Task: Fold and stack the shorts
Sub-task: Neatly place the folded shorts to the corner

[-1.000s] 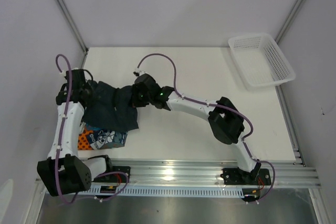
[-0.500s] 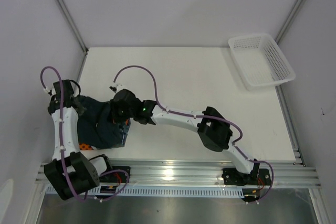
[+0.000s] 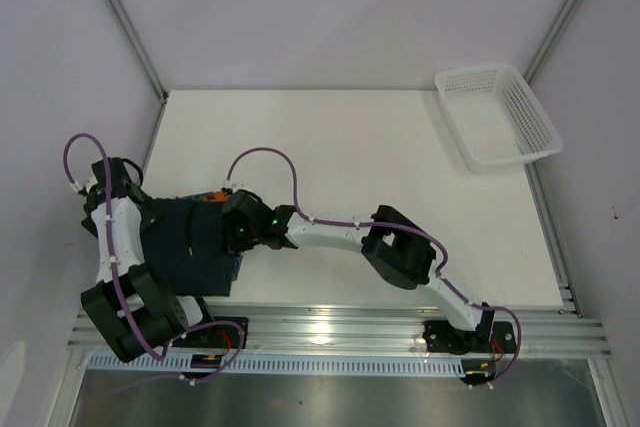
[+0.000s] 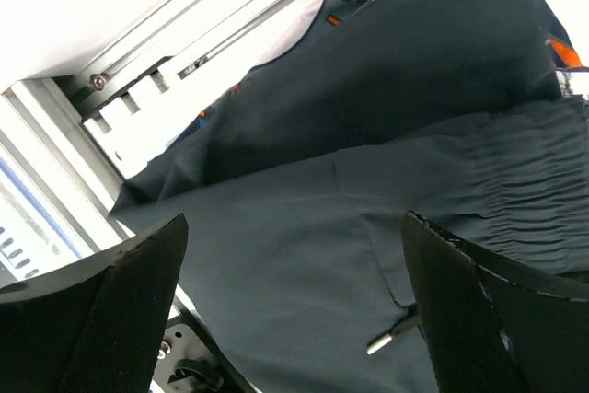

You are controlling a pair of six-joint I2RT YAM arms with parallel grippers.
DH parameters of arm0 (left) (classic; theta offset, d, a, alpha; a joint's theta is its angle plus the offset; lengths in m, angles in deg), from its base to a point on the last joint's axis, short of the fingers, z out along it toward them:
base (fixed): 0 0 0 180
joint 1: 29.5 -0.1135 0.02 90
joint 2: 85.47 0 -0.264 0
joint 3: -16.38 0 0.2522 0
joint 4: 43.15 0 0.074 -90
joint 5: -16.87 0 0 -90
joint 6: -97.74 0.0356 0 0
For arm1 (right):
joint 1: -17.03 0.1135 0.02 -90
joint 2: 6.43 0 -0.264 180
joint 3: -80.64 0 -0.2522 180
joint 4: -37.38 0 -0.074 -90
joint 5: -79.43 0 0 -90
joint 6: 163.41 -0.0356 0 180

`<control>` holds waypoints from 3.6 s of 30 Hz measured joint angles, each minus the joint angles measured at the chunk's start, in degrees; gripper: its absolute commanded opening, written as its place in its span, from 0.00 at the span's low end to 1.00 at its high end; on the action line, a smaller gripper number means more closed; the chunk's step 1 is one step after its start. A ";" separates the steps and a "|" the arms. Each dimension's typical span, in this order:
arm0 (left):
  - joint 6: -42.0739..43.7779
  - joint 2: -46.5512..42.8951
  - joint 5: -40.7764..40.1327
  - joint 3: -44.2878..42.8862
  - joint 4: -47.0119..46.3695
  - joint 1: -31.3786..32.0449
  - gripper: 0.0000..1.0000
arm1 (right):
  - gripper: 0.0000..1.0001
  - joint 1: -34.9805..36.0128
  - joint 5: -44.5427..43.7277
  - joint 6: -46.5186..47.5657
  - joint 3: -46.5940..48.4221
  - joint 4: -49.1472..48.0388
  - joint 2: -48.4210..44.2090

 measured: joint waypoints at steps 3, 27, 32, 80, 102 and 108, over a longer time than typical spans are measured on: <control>-0.37 0.00 -0.35 0.00 0.17 -0.07 0.99 | 0.33 -0.35 0.46 -1.22 -1.70 -0.22 0.24; 0.15 -10.01 11.39 -1.66 -1.95 -0.11 0.99 | 0.63 -5.38 2.95 -0.57 -1.44 -4.02 0.85; 0.20 -10.01 13.11 -1.66 -2.14 -0.09 0.99 | 0.61 -5.29 3.23 0.39 2.23 -2.93 1.46; 2.32 -11.65 17.11 0.15 -6.38 3.02 0.99 | 0.24 -11.82 12.13 7.69 13.68 -7.48 11.69; 1.31 -11.52 19.91 0.02 -7.43 13.25 0.99 | 0.98 -16.02 9.22 10.54 0.57 -1.36 -6.14; -2.69 -11.82 19.80 -1.03 -9.09 23.87 0.99 | 1.00 -20.28 6.47 13.27 -18.93 -4.22 -24.15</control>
